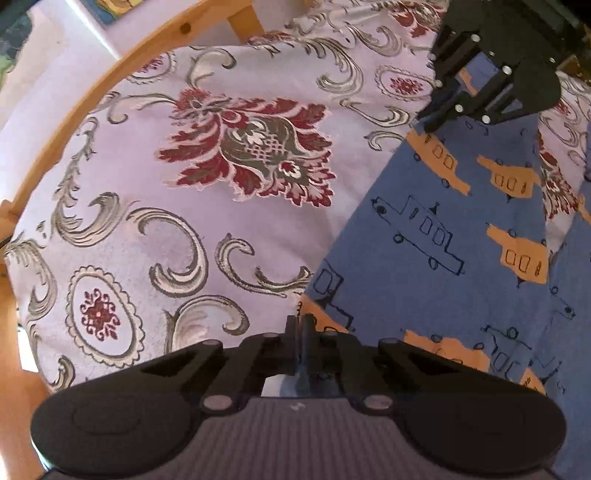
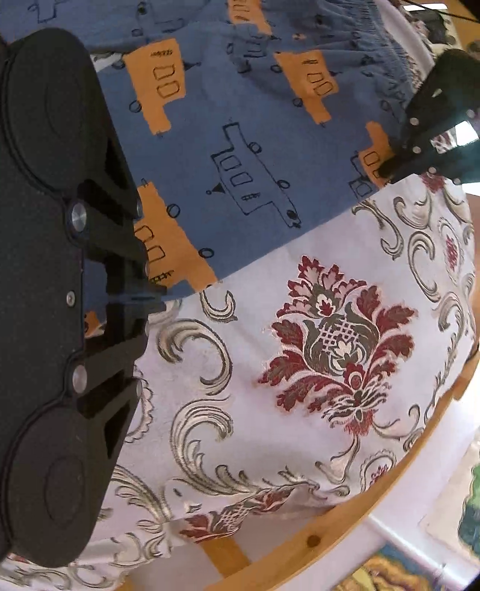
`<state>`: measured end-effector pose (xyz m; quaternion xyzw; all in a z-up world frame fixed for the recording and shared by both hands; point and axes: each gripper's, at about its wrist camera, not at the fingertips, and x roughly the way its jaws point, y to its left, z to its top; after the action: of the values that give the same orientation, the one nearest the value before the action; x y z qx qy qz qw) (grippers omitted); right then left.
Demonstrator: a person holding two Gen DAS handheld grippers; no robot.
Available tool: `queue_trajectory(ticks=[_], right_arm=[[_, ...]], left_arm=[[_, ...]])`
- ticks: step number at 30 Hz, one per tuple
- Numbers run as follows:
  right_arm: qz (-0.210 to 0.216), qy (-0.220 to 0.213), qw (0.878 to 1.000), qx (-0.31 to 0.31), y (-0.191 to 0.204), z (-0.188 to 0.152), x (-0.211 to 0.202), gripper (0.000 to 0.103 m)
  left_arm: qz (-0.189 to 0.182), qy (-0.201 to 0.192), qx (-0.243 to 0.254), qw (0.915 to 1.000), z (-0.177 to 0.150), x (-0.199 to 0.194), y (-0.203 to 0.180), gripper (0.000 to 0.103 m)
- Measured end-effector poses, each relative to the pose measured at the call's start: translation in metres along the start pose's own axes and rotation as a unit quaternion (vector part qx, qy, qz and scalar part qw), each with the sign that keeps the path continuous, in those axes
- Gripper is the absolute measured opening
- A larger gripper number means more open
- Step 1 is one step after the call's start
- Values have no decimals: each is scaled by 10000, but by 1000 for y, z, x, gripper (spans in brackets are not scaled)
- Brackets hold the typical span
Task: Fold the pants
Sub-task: 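Lift the hems with both grippers and fold them over toward the waistband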
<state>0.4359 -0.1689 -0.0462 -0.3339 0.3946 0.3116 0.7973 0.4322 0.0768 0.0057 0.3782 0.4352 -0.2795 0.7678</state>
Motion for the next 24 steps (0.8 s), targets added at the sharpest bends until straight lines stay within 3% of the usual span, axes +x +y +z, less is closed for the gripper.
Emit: queue_trajectory(ticks=[7,13,19,24], right_arm=[[-511,-331,9981,61,25,-16,-30,0],[-1239,-738,9895,8,71,-27,-83,0],[-1550,-1012,9827,58,137,-46,-136,0],[-1685,-1037,9801,184,207,-68,-159,0]], left_arm=[[395,-331,56,9987,-4,-25,-17,0],[755,-848,305,9931,-17,-61,-42,0],[955,-1579,885,9788,-57,-109,-88,0],[1025,-1741,1238,9715,-99,-128,-137,0]])
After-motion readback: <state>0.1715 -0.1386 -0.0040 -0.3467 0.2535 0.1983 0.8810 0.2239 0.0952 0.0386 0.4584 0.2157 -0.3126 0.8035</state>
